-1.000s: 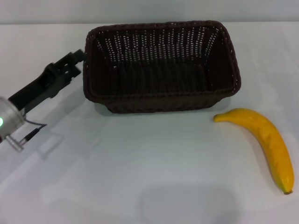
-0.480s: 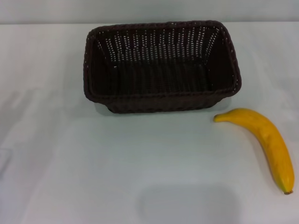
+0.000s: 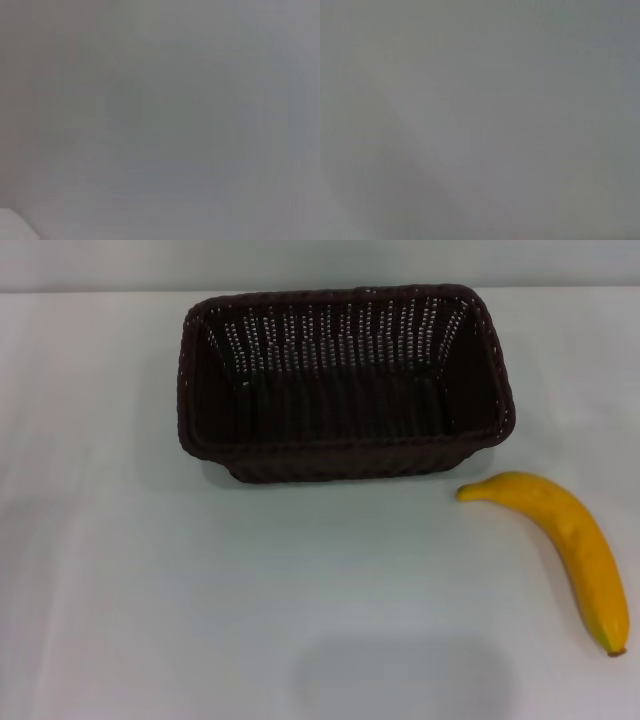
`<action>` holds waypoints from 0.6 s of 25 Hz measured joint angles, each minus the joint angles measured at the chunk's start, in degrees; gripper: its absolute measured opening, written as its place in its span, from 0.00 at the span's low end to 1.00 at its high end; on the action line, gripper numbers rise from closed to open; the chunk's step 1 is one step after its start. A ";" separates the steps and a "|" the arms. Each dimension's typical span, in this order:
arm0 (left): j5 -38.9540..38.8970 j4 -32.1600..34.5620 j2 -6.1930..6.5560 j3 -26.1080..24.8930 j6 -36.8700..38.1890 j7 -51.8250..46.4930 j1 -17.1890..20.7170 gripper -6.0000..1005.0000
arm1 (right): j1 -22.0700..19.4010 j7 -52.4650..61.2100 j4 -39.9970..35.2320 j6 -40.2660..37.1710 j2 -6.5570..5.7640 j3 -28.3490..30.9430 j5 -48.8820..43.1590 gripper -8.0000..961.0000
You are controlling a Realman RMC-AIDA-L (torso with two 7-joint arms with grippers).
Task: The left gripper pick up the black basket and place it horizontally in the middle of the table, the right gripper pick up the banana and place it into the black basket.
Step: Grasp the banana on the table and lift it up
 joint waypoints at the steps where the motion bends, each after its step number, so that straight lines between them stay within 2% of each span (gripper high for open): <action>1: -0.12 0.13 0.08 -0.01 1.42 0.84 -0.33 0.89 | 0.09 2.57 -3.66 1.63 0.20 0.02 -4.56 0.86; 2: -0.22 0.23 0.09 0.00 2.63 2.15 -0.66 0.89 | 0.33 4.69 -7.66 3.26 0.87 -0.06 -8.87 0.86; 5: -0.99 0.21 0.09 0.00 5.37 5.88 -1.65 0.89 | 0.70 12.18 -19.65 5.65 4.47 -0.12 -22.04 0.86; 7: -1.67 0.07 0.09 0.00 7.32 7.48 -2.32 0.89 | 1.26 18.10 -30.47 7.79 8.27 -0.94 -32.58 0.86; 8: -1.88 0.07 0.09 0.00 8.31 7.90 -2.71 0.89 | 1.38 20.33 -33.28 8.69 8.99 -2.56 -35.17 0.86; 10: -1.99 0.19 0.10 0.00 10.23 8.22 -3.44 0.89 | 1.49 24.47 -37.79 9.62 9.33 -7.29 -37.90 0.86; 15: -2.47 0.83 0.25 -0.06 14.82 8.36 -4.85 0.89 | 2.33 38.88 -51.49 7.58 9.26 -26.71 -50.85 0.86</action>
